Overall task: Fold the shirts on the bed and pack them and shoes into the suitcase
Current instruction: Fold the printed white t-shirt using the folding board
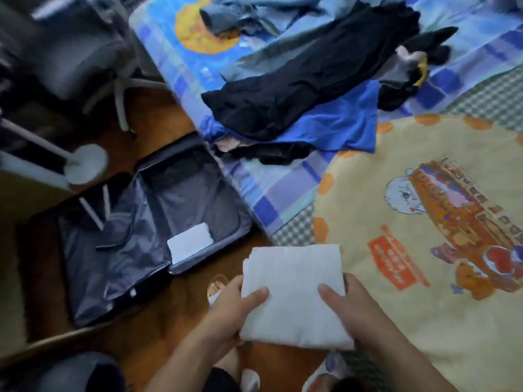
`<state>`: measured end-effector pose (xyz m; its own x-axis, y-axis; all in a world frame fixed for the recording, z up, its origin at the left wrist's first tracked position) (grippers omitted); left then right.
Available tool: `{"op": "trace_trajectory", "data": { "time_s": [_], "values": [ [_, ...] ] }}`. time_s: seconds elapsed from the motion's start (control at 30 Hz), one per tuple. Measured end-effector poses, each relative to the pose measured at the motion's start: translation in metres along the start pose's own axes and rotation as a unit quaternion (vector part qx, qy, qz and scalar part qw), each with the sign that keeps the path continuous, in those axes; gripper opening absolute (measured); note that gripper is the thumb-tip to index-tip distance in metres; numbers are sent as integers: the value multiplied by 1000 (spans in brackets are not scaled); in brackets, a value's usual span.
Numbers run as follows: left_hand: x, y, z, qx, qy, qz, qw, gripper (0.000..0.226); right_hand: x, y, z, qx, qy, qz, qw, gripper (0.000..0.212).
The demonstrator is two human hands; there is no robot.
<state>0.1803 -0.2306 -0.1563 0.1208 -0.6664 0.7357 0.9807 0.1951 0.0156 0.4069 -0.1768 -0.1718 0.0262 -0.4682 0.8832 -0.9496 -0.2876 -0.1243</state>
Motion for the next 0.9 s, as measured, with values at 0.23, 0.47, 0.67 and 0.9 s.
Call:
{"op": "trace_trajectory", "data": {
  "time_s": [0.23,0.47,0.67,0.9],
  "values": [
    [-45,-242,-73,25,-105,108,988,56,-79,237,-36,177,63,-90,978,26],
    [-217,-399,-121,30,-103,204,973,35,-251,420,-78,257,38,-31,965,14],
    [-365,-491,-141,-41,-16,258,965,30,-394,527,-99,274,1,-38,961,33],
    [-438,-506,-231,-41,-11,303,952,28,-492,565,-30,358,-3,-21,933,19]
  ]
}}
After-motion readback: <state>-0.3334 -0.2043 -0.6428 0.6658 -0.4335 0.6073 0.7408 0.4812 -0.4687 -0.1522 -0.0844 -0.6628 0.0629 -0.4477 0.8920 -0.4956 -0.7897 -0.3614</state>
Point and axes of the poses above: each hand's wrist, its own x-axis away from the middle knuckle, its own y-axis out of the palm, z = x × y, the point moved 8 cm from there along -x, towards the middle knuckle, and after that the axes turned 11 degrees about y, right-handed, at the moved point
